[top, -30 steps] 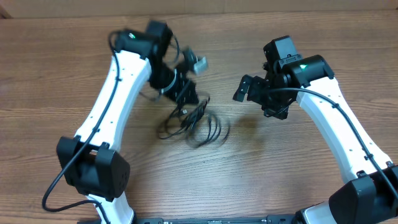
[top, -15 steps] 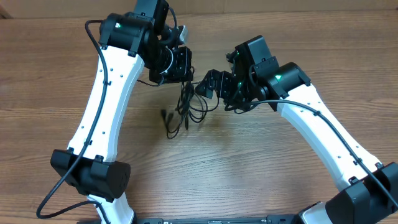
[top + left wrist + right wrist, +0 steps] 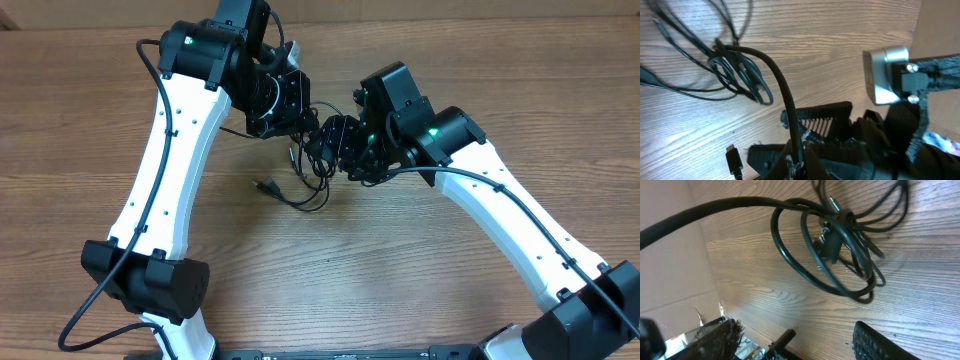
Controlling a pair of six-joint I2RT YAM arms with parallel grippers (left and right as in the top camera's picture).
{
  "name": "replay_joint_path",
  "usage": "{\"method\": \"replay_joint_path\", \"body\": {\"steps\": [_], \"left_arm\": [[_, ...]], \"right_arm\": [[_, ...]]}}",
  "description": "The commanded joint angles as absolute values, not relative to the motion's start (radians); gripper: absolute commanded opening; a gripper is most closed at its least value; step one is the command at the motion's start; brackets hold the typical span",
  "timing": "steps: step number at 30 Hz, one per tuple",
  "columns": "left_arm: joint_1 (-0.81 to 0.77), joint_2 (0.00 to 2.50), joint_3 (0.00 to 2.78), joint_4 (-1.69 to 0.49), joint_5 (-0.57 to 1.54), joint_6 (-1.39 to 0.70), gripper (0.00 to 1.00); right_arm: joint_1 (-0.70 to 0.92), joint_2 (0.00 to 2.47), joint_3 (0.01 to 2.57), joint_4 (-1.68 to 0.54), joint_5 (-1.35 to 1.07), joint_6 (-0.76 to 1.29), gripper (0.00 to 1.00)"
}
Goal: Untangle cables
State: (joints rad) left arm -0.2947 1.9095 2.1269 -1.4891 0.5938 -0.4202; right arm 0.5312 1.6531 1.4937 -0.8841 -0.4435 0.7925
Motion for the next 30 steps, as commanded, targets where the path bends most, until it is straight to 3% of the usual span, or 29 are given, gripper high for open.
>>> {"method": "replay_joint_path", "body": {"steps": [1, 8, 10, 11, 12, 13, 14, 17, 19, 22, 30], "left_arm": [[-0.295, 1.897, 2.144, -1.490, 0.648, -0.426, 0.04], [-0.278, 1.896, 2.144, -1.496, 0.846, -0.336, 0.04], [-0.274, 1.896, 2.144, -1.496, 0.828, -0.337, 0.04], [-0.272, 1.896, 2.144, -1.496, 0.828, -0.337, 0.04], [-0.264, 1.896, 2.144, -1.496, 0.825, -0.336, 0.04], [-0.246, 1.896, 2.144, -1.496, 0.757, -0.348, 0.04], [-0.239, 1.896, 2.144, -1.498, 0.708, -0.373, 0.04], [-0.159, 1.897, 2.144, -1.634, 0.105, -0.773, 0.04], [-0.103, 1.896, 2.137, -1.690, -0.087, -0.861, 0.04], [-0.037, 1.897, 2.129, -1.690, -0.149, -0.860, 0.04], [0.131, 1.897, 2.104, -1.690, -0.221, -0.855, 0.04]], "right_arm": [[0.536, 1.658, 1.491, -0.901, -0.390, 0.800, 0.68], [0.536, 1.740, 1.491, -0.899, -0.303, 0.785, 0.64], [0.535, 1.784, 1.491, -0.886, -0.303, 0.785, 0.57], [0.535, 1.801, 1.491, -0.888, -0.303, 0.784, 0.41], [0.532, 1.812, 1.491, -0.898, -0.303, 0.785, 0.14], [0.529, 1.816, 1.491, -0.913, -0.296, 0.785, 0.04], [0.528, 1.816, 1.491, -0.925, -0.290, 0.786, 0.04], [0.513, 1.815, 1.491, -1.010, -0.229, 0.788, 0.04], [0.489, 1.815, 1.491, -1.076, -0.141, 0.817, 0.04], [0.442, 1.815, 1.491, -1.156, -0.038, 0.871, 0.04], [0.320, 1.806, 1.562, -1.233, -0.186, 0.787, 0.04]]}}
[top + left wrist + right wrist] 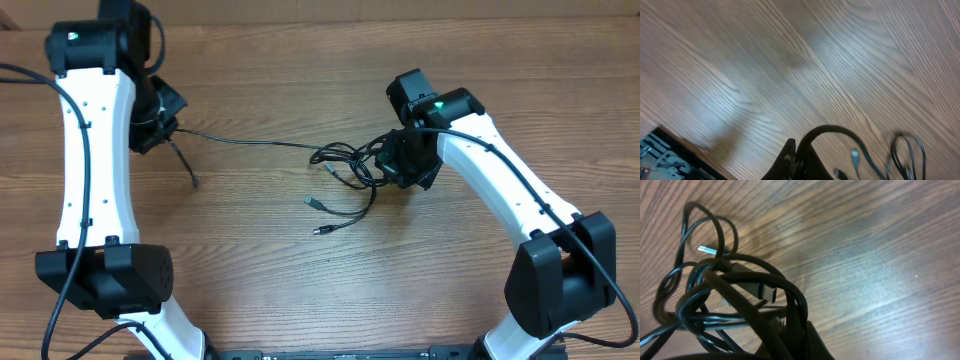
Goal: Untangle cables
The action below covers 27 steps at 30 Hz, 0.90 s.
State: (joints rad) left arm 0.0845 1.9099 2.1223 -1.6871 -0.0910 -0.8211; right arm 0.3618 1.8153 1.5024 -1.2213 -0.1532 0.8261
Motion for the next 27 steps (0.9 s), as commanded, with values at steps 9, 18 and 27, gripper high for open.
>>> {"method": "replay_joint_path", "body": {"steps": [9, 18, 27], "left_arm": [[0.256, 1.897, 1.903, -1.610, -0.249, -0.987, 0.04], [0.248, 1.897, 1.853, -1.539, 0.051, -0.828, 0.05], [0.238, 1.897, 1.853, -1.536, 0.041, -0.745, 0.05]], "right_arm": [[0.323, 1.596, 1.874, -1.264, -0.294, 0.592, 0.04], [0.439, 1.644, 1.836, -1.221, -0.347, 0.497, 0.16], [0.519, 1.773, 1.836, -1.236, -0.312, 0.466, 0.71]]}}
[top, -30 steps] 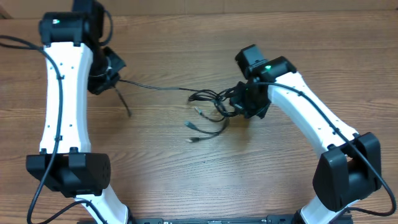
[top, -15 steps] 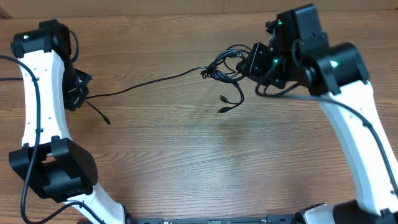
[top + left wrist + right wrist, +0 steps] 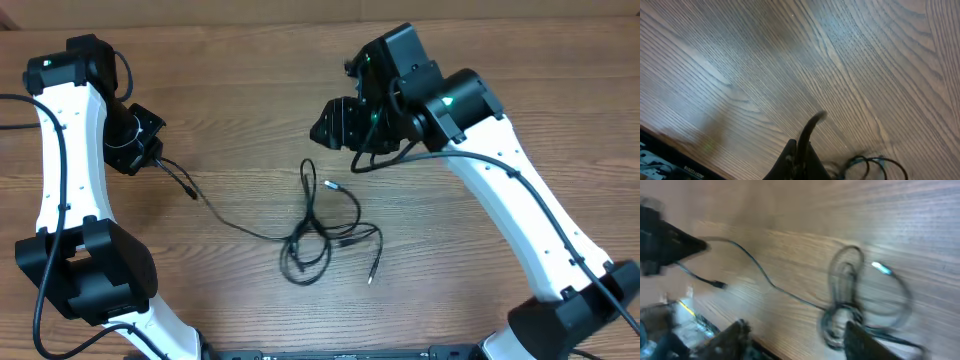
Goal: Untangle cables
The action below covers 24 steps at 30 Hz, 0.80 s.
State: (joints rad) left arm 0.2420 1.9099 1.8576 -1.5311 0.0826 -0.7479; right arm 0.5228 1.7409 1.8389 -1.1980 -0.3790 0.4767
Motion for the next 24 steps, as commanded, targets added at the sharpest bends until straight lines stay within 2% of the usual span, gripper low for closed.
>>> {"method": "replay_joint_path", "body": {"steps": [1, 2, 3, 7, 11, 14, 15, 16, 20, 21, 24], "left_arm": [[0.238, 1.897, 1.853, -1.537, 0.023, -0.744, 0.10], [0.237, 1.897, 1.853, -1.541, -0.010, -0.736, 0.15], [0.233, 1.897, 1.853, -1.543, -0.015, -0.735, 0.17], [0.222, 1.897, 1.853, -1.540, -0.007, -0.732, 0.15], [0.207, 1.897, 1.853, -1.544, -0.007, -0.727, 0.18], [0.184, 1.897, 1.852, -1.548, 0.010, -0.664, 0.31], [0.171, 1.897, 1.852, -1.548, 0.031, -0.617, 0.44], [0.165, 1.897, 1.852, -1.547, 0.036, -0.601, 0.48], [0.124, 1.897, 1.852, -1.554, 0.042, -0.579, 0.50], [0.104, 1.897, 1.852, -1.559, 0.042, -0.579, 0.50], [0.062, 1.897, 1.852, -1.554, 0.042, -0.579, 0.50]], "right_arm": [[0.520, 1.780, 1.835, -1.270, -0.284, 0.461, 0.85], [0.523, 1.794, 1.819, -1.328, -0.271, 0.396, 0.93], [0.528, 1.796, 1.794, -1.339, -0.274, 0.387, 0.95], [0.561, 1.796, 1.703, -1.270, -0.335, 0.393, 0.95], [0.611, 1.797, 1.587, -1.087, -0.335, 0.472, 0.94], [0.644, 1.798, 1.497, -0.928, -0.334, 0.536, 0.79], [0.657, 1.798, 1.456, -0.857, -0.333, 0.583, 0.72], [0.661, 1.798, 1.438, -0.826, -0.332, 0.604, 0.71], [0.667, 1.798, 1.340, -0.710, -0.263, 0.708, 0.57], [0.668, 1.799, 1.313, -0.673, -0.273, 0.718, 0.44], [0.683, 1.802, 1.251, -0.582, -0.288, 0.710, 0.40]]}}
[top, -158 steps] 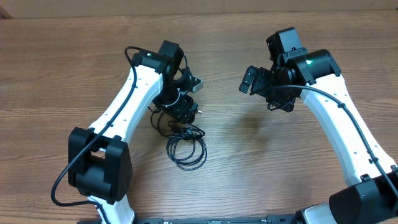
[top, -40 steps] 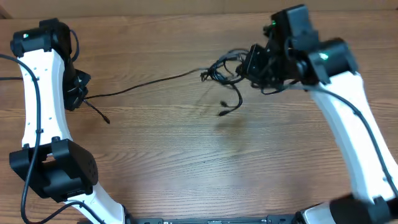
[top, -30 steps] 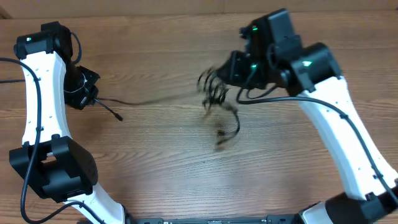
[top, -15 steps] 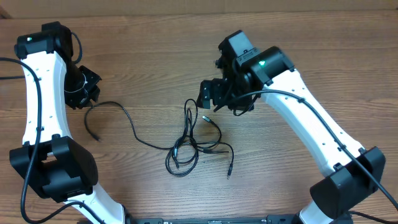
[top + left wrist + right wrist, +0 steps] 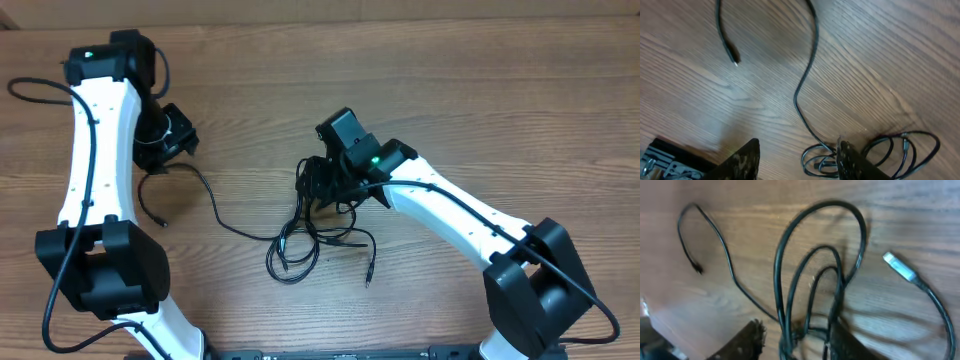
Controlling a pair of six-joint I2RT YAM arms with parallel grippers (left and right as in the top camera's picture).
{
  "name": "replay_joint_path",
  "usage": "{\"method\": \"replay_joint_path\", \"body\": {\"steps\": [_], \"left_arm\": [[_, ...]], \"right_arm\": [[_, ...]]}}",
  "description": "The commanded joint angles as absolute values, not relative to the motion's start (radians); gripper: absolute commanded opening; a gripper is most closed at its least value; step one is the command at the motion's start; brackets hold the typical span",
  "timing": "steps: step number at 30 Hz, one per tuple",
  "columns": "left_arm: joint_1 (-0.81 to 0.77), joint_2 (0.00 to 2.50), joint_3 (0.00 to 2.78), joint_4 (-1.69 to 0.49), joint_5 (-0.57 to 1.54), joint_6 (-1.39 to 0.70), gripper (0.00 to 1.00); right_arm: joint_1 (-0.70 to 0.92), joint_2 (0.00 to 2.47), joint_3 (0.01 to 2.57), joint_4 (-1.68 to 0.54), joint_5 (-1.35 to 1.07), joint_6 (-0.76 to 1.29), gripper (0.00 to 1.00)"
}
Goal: Untangle cables
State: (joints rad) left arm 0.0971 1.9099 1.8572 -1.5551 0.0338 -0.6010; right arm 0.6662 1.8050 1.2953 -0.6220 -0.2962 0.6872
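Observation:
A tangle of thin black cables (image 5: 300, 250) lies mid-table, its loops reaching up under my right gripper (image 5: 333, 186). One long strand (image 5: 215, 218) runs left from it to a free plug end (image 5: 163, 222). My left gripper (image 5: 797, 160) hovers open above that strand (image 5: 807, 80), holding nothing. In the right wrist view my right gripper (image 5: 795, 340) stands open, low over the tangle, with several loops (image 5: 812, 280) rising between its fingers. A silver connector (image 5: 897, 265) lies to the right.
Wooden table (image 5: 480, 120) all round. Another loose plug end (image 5: 368, 282) lies below the tangle. The left arm's own supply cable (image 5: 25, 85) hangs at the far left edge.
My left gripper has opened and let go of the long strand, whose end now lies on the table. My right gripper has come from high behind the tangle down onto its loops.
Both grippers were together at the tangle, the left shut on a cable. Then the left was far left with the strand taut and the right shut on the tangle. Then the right was open and raised. Now both are open and the strand lies slack.

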Motion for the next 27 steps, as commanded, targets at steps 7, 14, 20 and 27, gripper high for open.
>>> {"method": "replay_joint_path", "body": {"steps": [7, 14, 20, 27], "left_arm": [[-0.033, 1.897, 1.852, -1.549, 0.042, -0.580, 0.50], [-0.084, 1.897, 1.852, -1.547, 0.046, -0.579, 0.50], [-0.097, 1.897, 1.852, -1.550, 0.061, -0.579, 0.51], [-0.094, 1.897, 1.852, -1.543, 0.573, -0.223, 0.54]], "right_arm": [[0.689, 1.812, 1.216, -0.539, -0.284, 0.759, 0.25], [0.689, 1.864, 1.194, -0.490, -0.287, 0.759, 0.20], [0.687, 1.864, 1.207, -0.397, -0.463, 0.735, 0.04], [0.670, 1.757, 1.359, -0.420, -0.734, 0.673, 0.04]]}}
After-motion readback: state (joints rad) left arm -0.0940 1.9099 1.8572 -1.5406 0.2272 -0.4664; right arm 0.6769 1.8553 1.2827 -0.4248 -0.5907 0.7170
